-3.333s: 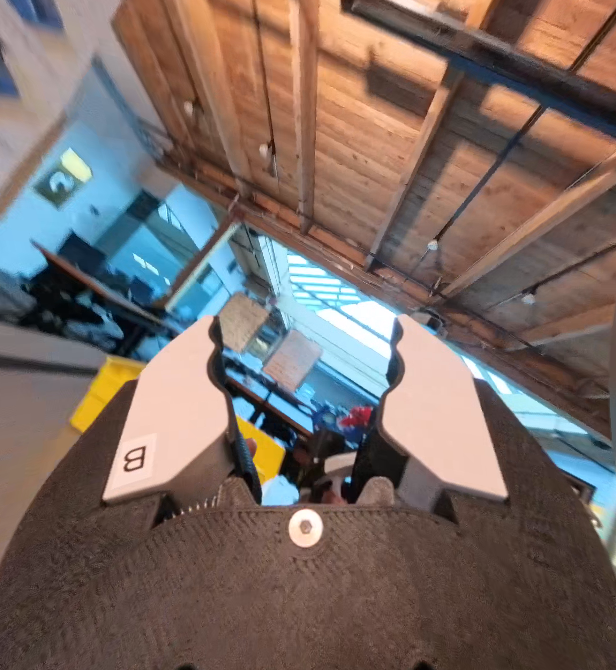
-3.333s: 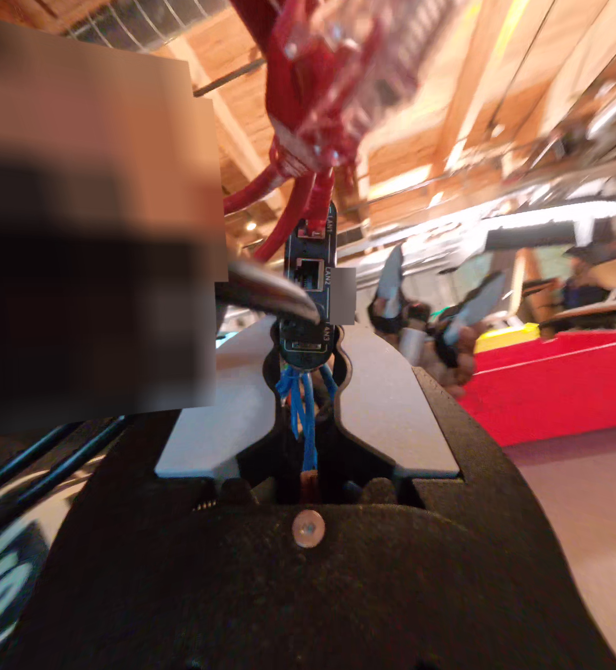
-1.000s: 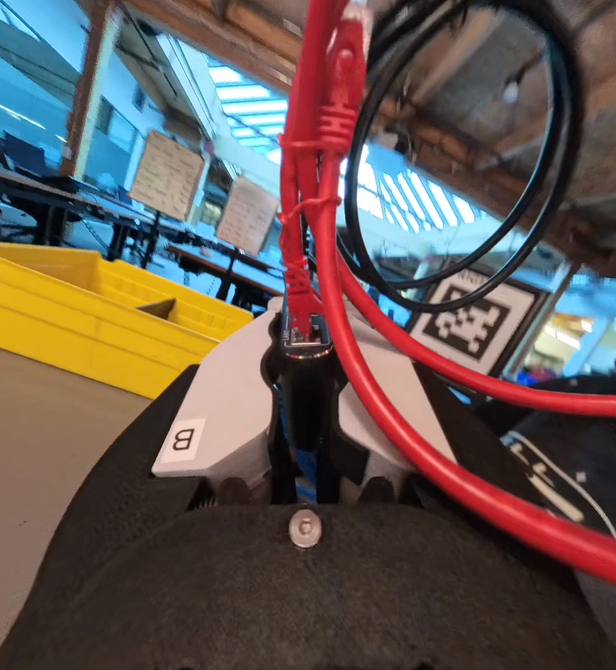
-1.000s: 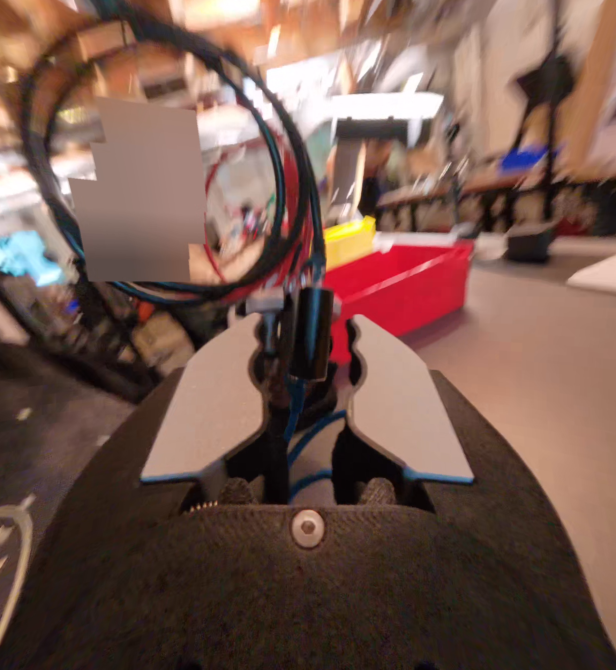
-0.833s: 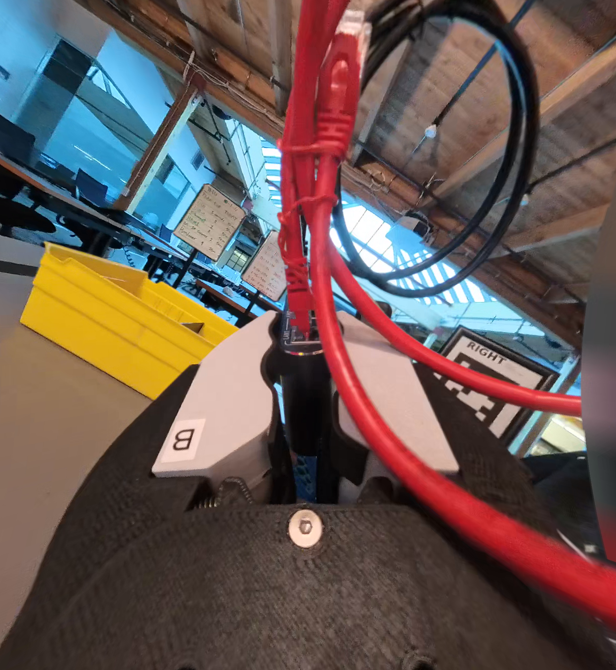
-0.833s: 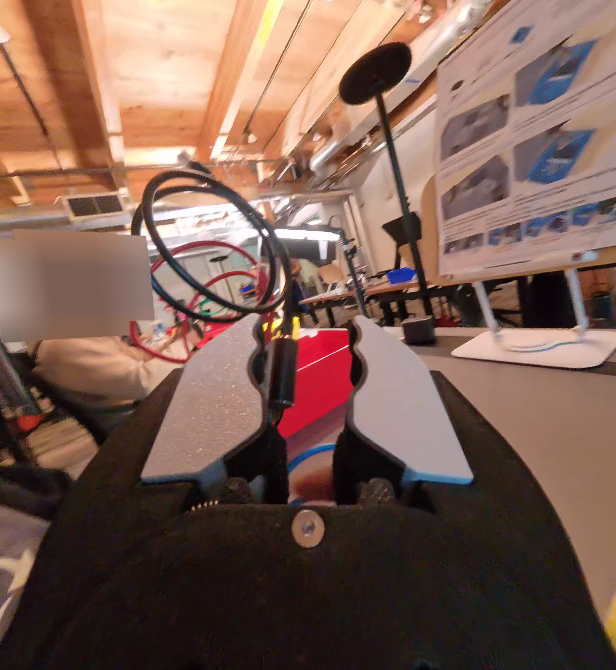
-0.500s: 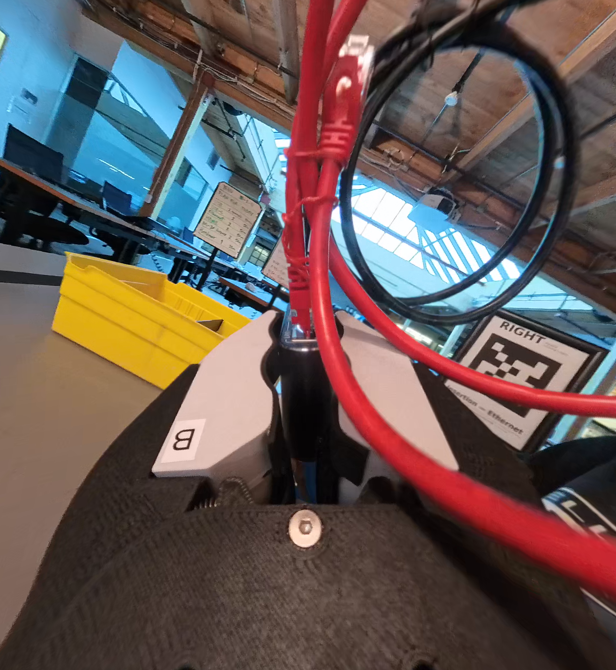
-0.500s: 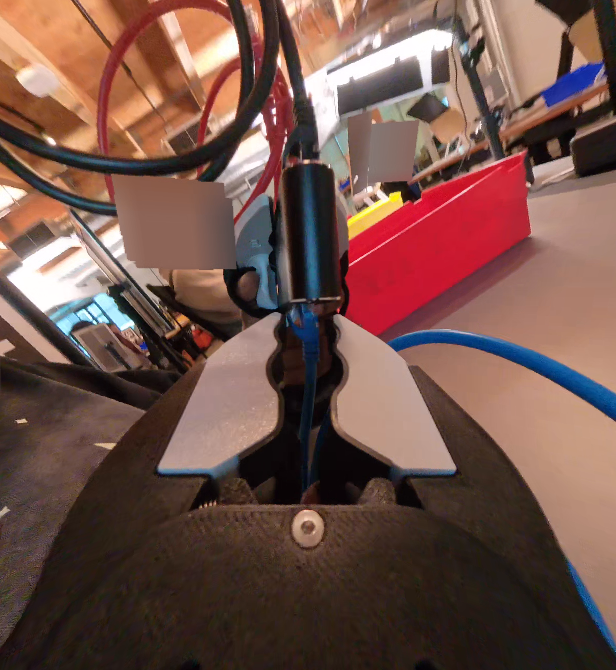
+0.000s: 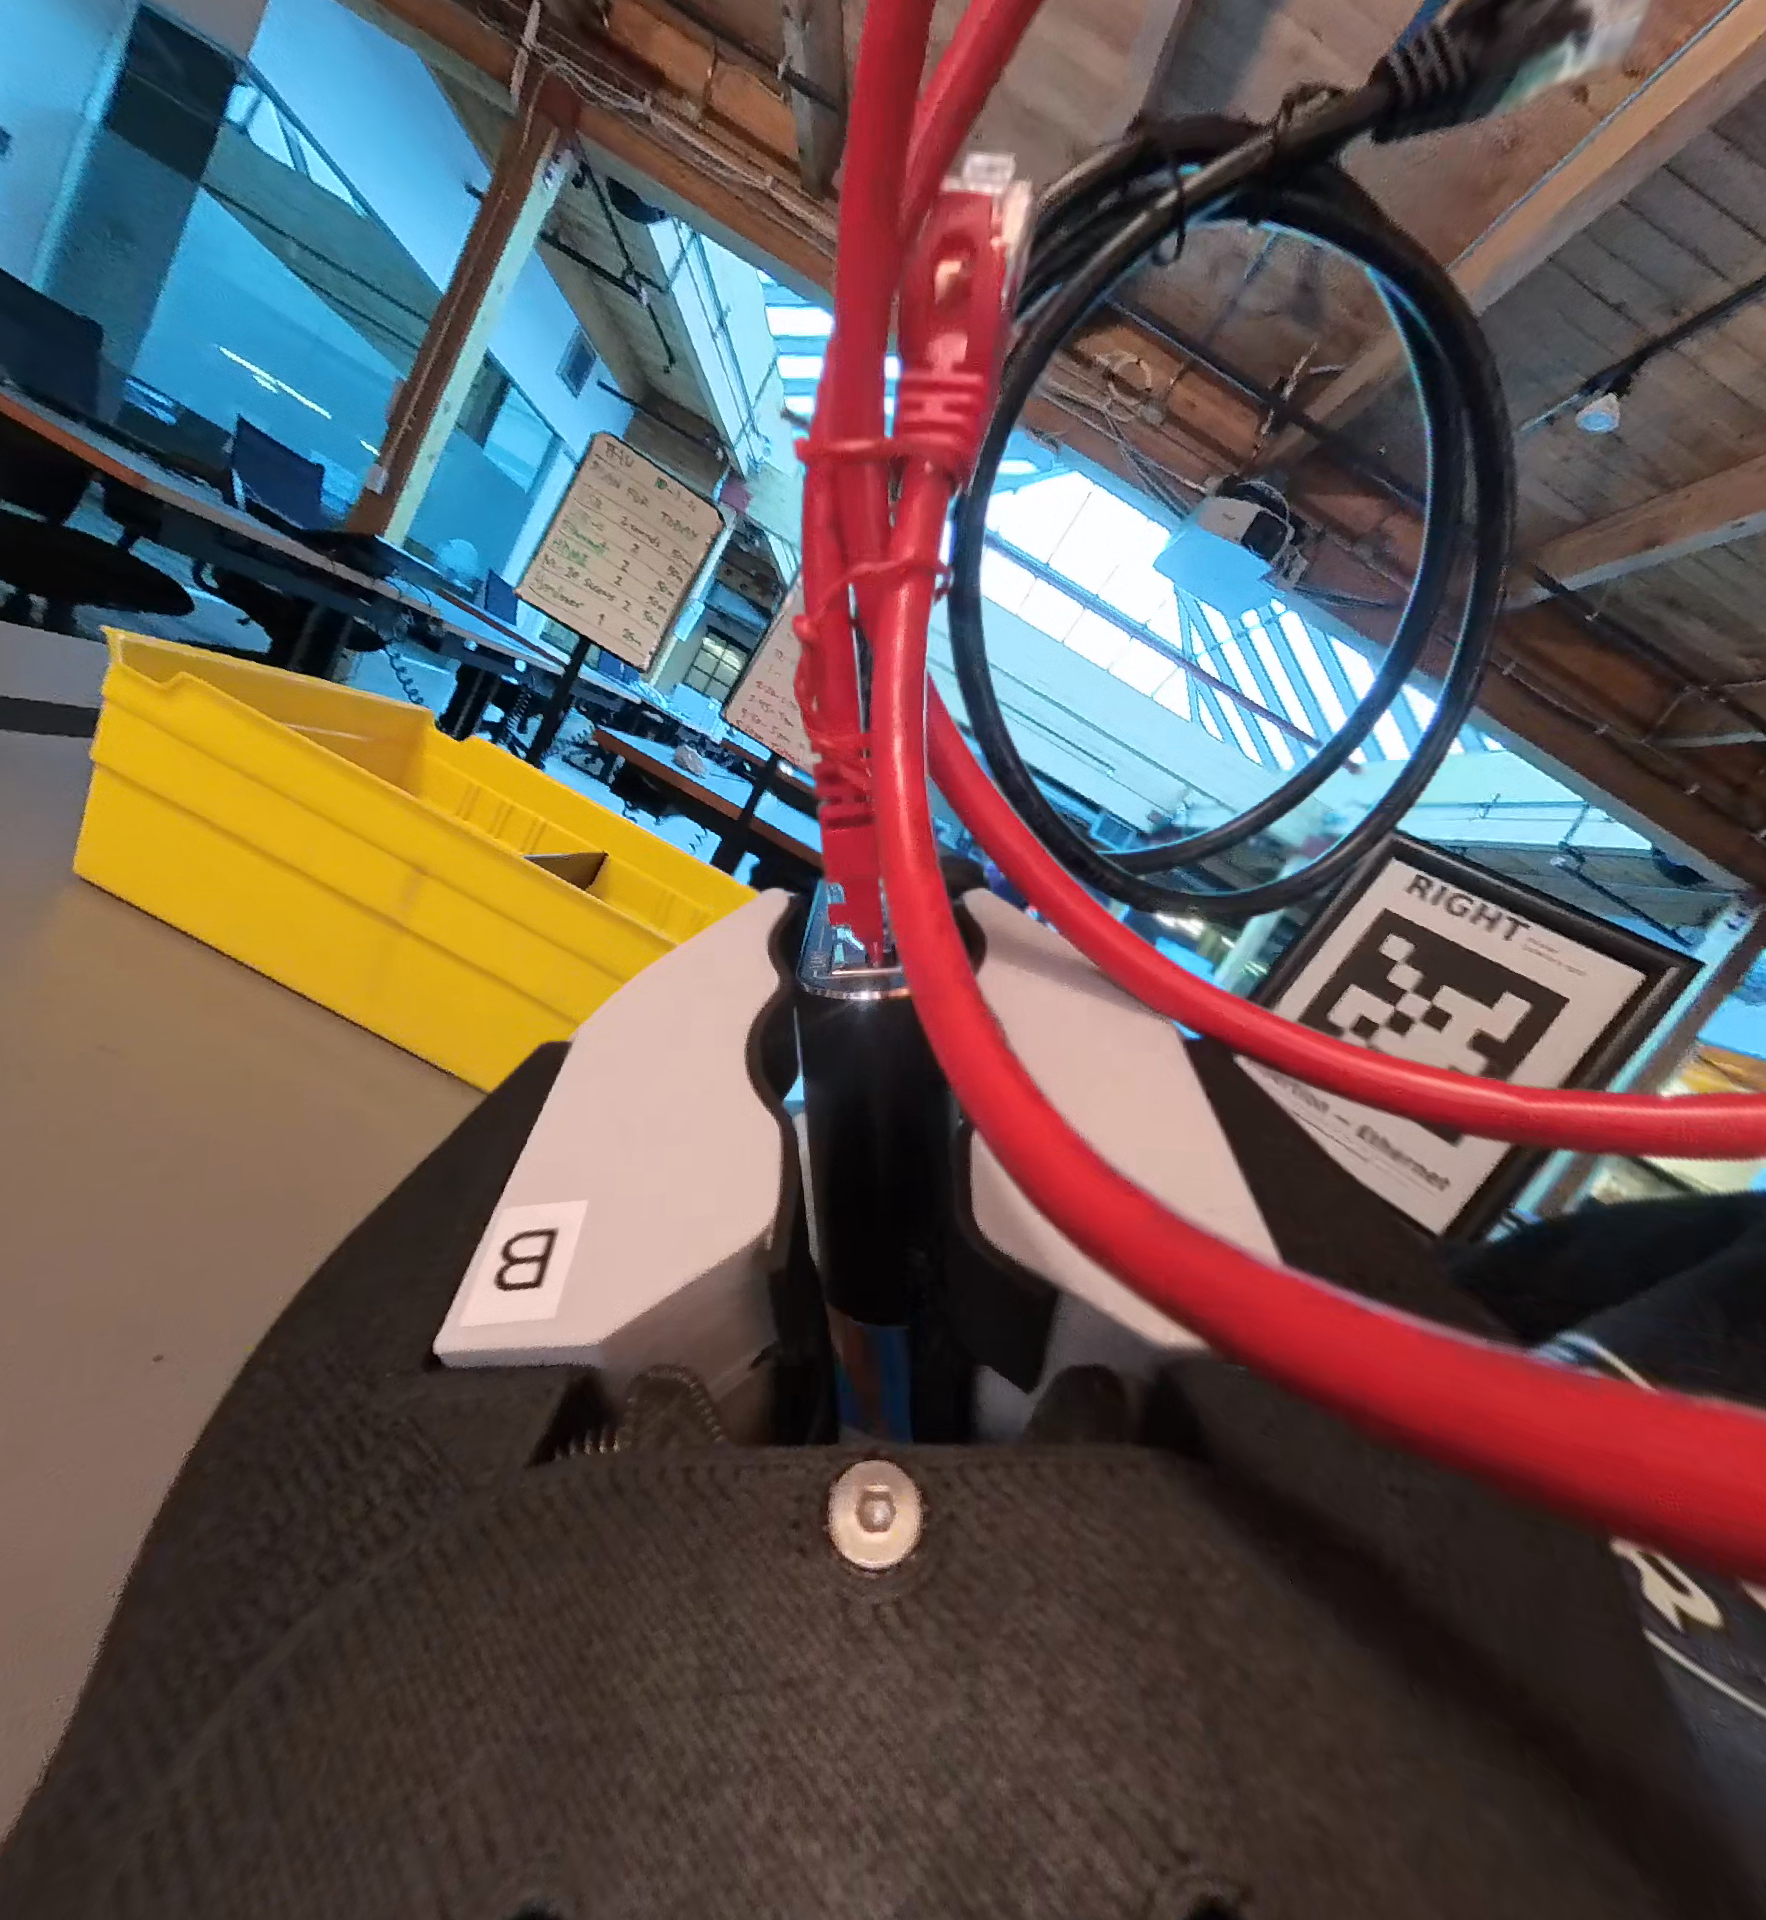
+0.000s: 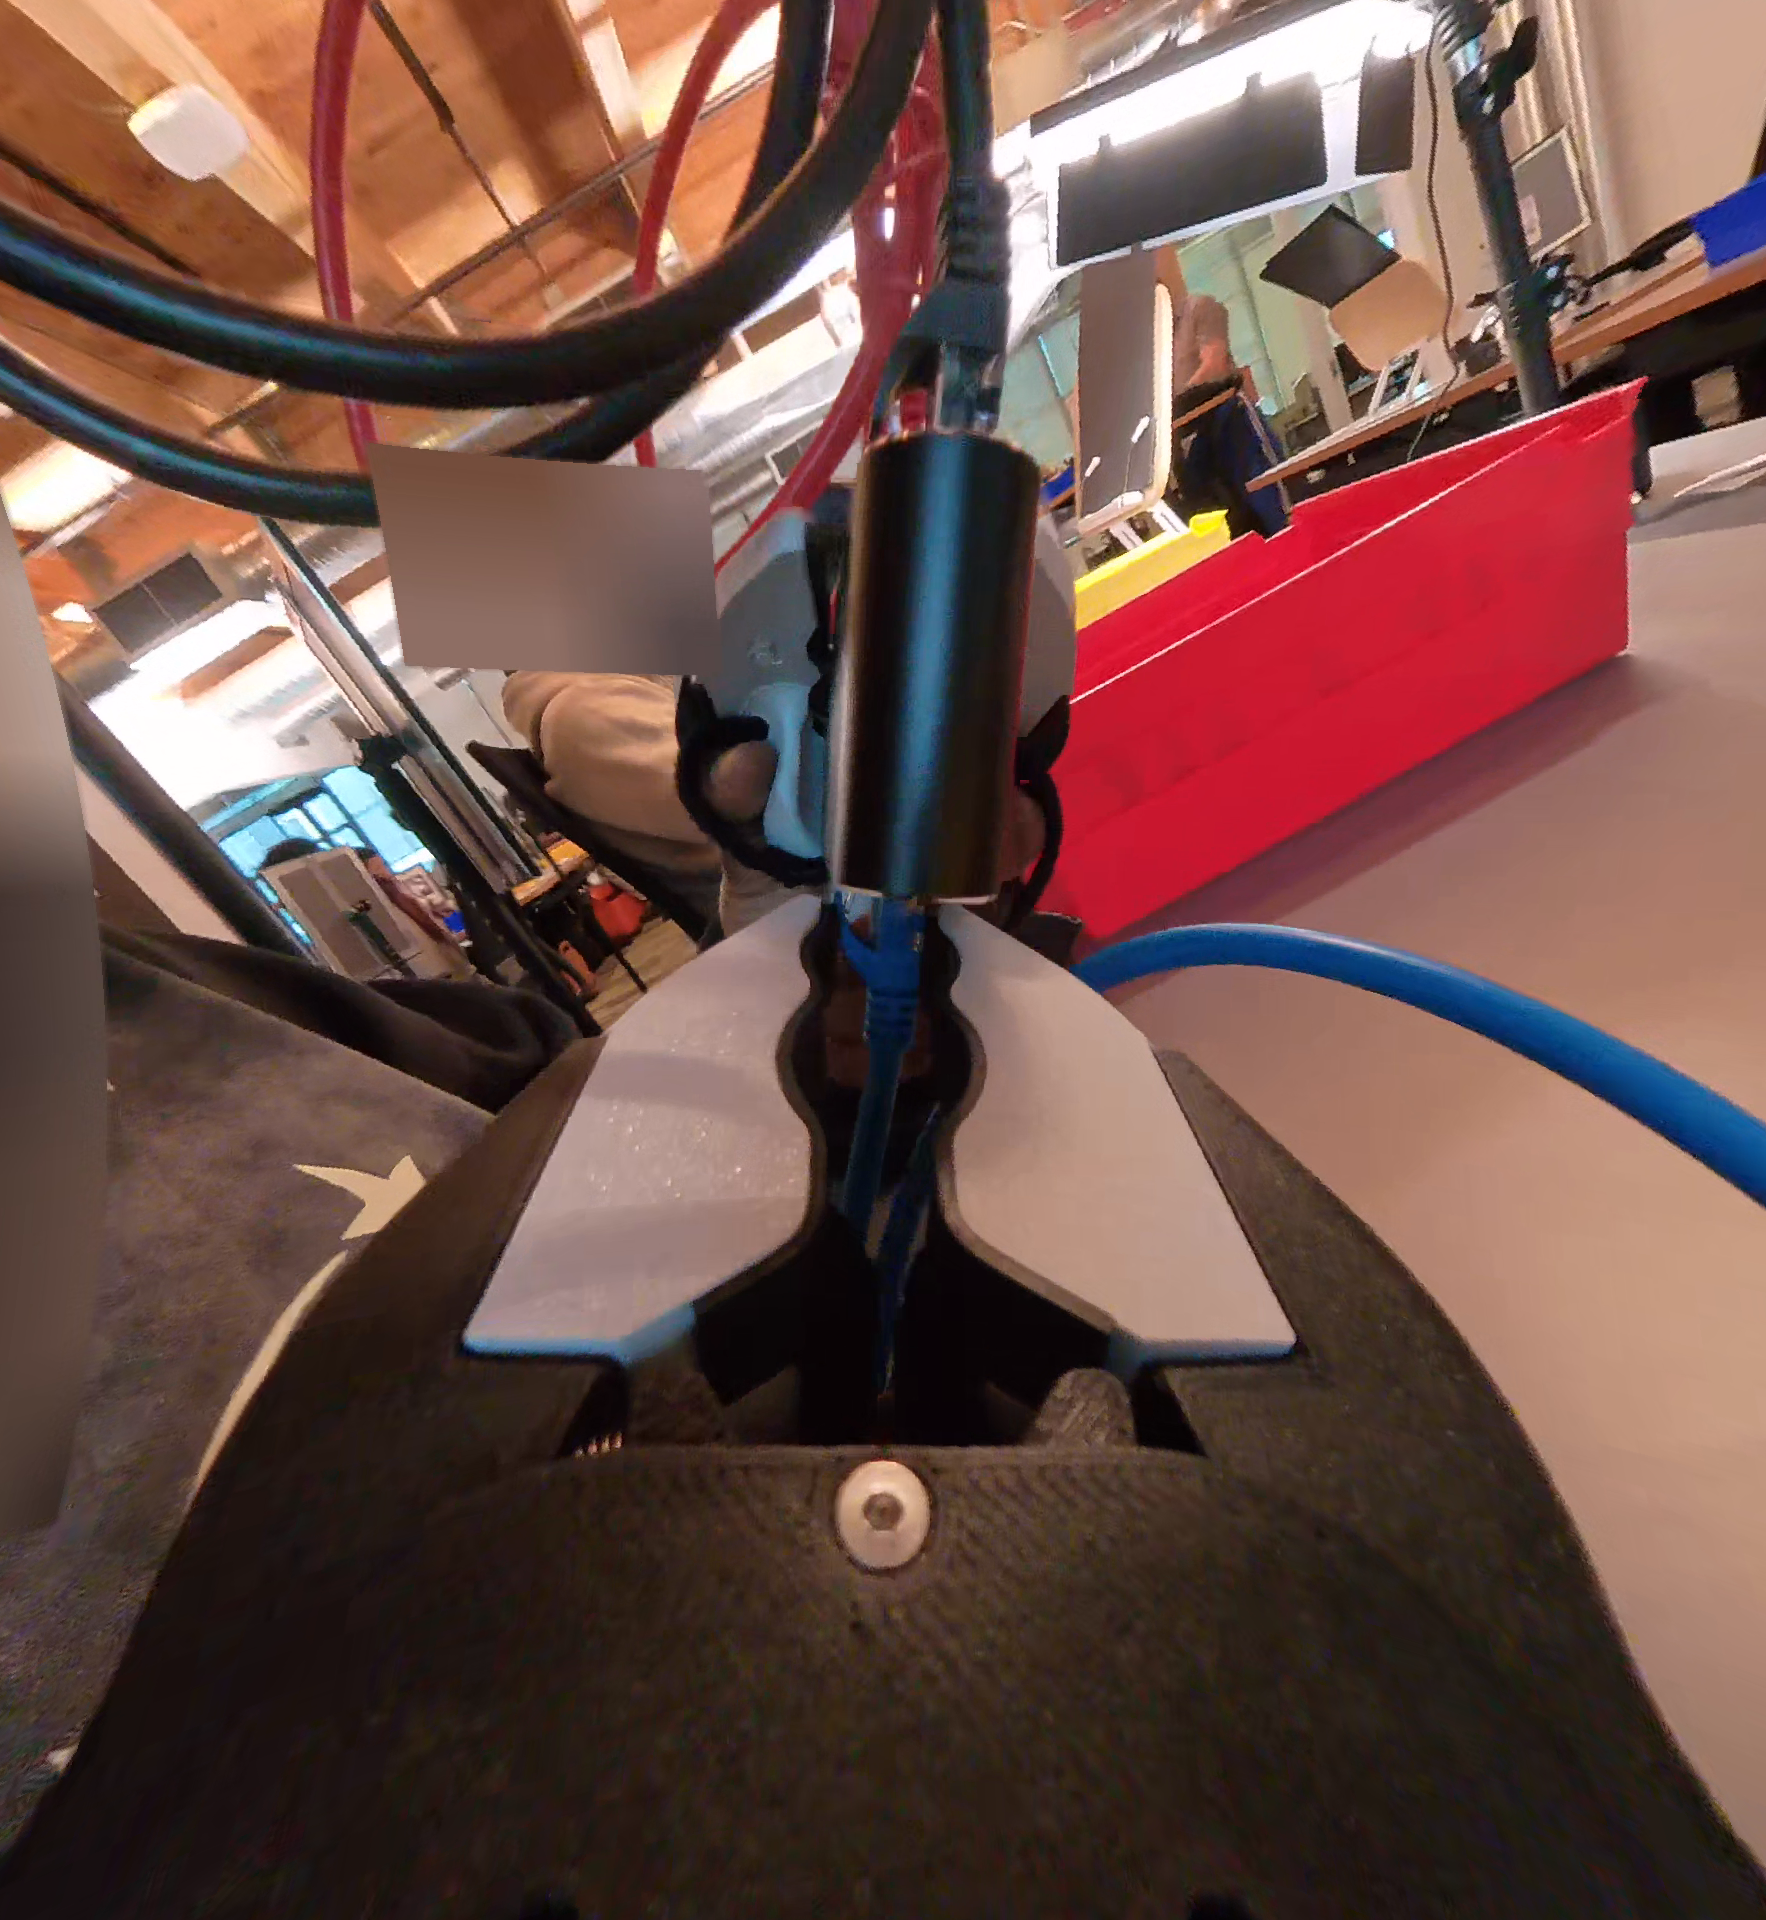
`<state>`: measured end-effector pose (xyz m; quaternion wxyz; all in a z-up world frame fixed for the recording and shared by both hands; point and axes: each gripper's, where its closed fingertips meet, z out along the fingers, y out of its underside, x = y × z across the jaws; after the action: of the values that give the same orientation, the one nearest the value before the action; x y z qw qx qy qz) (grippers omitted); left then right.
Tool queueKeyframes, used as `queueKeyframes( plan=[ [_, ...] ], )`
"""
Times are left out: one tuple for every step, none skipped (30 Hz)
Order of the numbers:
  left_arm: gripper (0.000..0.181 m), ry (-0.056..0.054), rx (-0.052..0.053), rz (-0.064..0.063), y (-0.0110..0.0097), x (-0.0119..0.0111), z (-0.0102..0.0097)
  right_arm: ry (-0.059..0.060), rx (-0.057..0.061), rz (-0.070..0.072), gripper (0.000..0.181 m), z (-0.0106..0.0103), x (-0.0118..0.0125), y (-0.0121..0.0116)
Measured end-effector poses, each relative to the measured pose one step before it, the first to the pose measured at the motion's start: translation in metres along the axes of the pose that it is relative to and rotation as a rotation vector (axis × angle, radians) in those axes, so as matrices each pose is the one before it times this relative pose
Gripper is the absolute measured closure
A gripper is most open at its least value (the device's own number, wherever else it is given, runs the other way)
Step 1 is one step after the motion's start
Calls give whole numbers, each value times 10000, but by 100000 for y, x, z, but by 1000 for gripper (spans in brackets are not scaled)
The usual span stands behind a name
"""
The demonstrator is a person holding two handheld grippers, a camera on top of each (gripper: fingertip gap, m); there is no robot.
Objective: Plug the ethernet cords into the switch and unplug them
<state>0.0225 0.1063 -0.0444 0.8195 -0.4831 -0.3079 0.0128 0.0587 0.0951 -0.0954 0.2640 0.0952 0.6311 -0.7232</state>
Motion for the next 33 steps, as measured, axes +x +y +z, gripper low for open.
queueKeyframes(
  plan=[
    [152, 176, -416, -39, 550, 187, 115, -114, 20, 221, 167, -20, -35, -21],
    [142, 226, -709, -65, 1037, 304, 324, -79, 26, 212, 167, -18, 12, -21],
    [137, 19, -712, 8, 1061, 50, 391, -42, -12, 116, 167, -31, 6, 19],
    [145, -367, -123, 158, 321, -434, 210, -10, -9, 8, 167, -49, -17, 12],
    [153, -260, 168, 152, -124, -294, -42, 51, 25, -69, 167, -27, 18, -31],
    [154, 82, 8, -52, -54, 115, -11, 54, 39, -85, 167, 1, 10, -57],
    [155, 35, 85, -1, -114, 41, 5, 80, 107, -46, 166, 12, 61, -121],
    [155, -101, 147, 99, -162, -74, -18, 61, 195, 31, 165, -12, 55, -207],
    [155, -109, 177, 127, -221, -41, -66, -16, 321, 88, 163, -99, -30, -368],
    [155, -97, 139, 109, -218, -60, -114, -104, 398, 149, 159, -194, -127, -478],
    [156, -59, 93, 54, -199, -76, -131, -63, 336, 209, 158, -233, -1, -391],
    [156, -15, 72, -28, -145, -53, -80, 13, 194, 226, 156, -165, 138, -185],
    [155, 14, 10, -87, -10, -34, -15, 14, 63, 168, 155, -66, 130, 4],
    [155, 6, -67, -90, 122, -41, 46, 9, -44, 63, 155, 43, 42, 153],
    [155, -2, -71, -35, 153, -15, 80, 28, -92, -56, 155, 105, 13, 216],
    [156, 8, -51, 10, 93, 34, 45, 31, -52, -143, 158, 85, -35, 160],
    [156, -7, -20, 51, 30, 16, 5, 81, 44, -162, 163, 11, 35, 2],
    [155, -11, 13, 55, -18, 21, -11, 99, 35, -84, 166, -15, 119, -14],
    [155, -29, 3, 17, 18, -14, 11, 21, -16, 21, 166, -14, 55, 28],
    [155, -25, -4, -13, 28, -33, 15, 1, -7, 20, 166, -12, 24, -7],
    [155, -9, 33, -13, -29, -16, 11, 24, 12, -29, 167, 13, 31, -11],
    [155, -31, 23, 14, -16, -35, -10, 44, -12, -53, 166, 18, 36, 16],
    [155, -35, -14, 27, 10, -31, -21, 13, -26, -20, 166, 30, 9, 30],
    [155, -2, 7, 14, -3, 3, -6, -23, -9, 12, 166, 8, -12, 11],
    [155, -21, -7, 29, 10, -11, 14, -25, -14, 19, 165, 14, -17, 19],
    [155, -28, -27, 39, 36, -15, 17, -20, -28, 3, 164, 18, -18, 44],
    [156, 12, -18, 21, 28, 42, 14, 13, -33, -30, 165, 18, -2, 49],
    [156, 39, 11, -5, -9, 70, -3, 19, -16, -56, 165, 18, -1, 13],
    [155, -5, 11, -8, -6, -1, -8, 39, -23, -54, 166, 11, 41, 9],
    [155, -32, -10, -21, 18, -63, -4, 67, -35, -62, 166, 2, 82, 25],
    [155, -23, -20, -26, 27, -56, -6, 79, -48, -130, 166, 4, 72, 20],
    [155, -19, -19, 4, 34, -36, -2, 127, -64, -247, 167, 2, 90, 24],
    [155, -85, -50, 82, 75, -100, -2, 207, -91, -335, 167, -5, 174, 45]
  ],
)
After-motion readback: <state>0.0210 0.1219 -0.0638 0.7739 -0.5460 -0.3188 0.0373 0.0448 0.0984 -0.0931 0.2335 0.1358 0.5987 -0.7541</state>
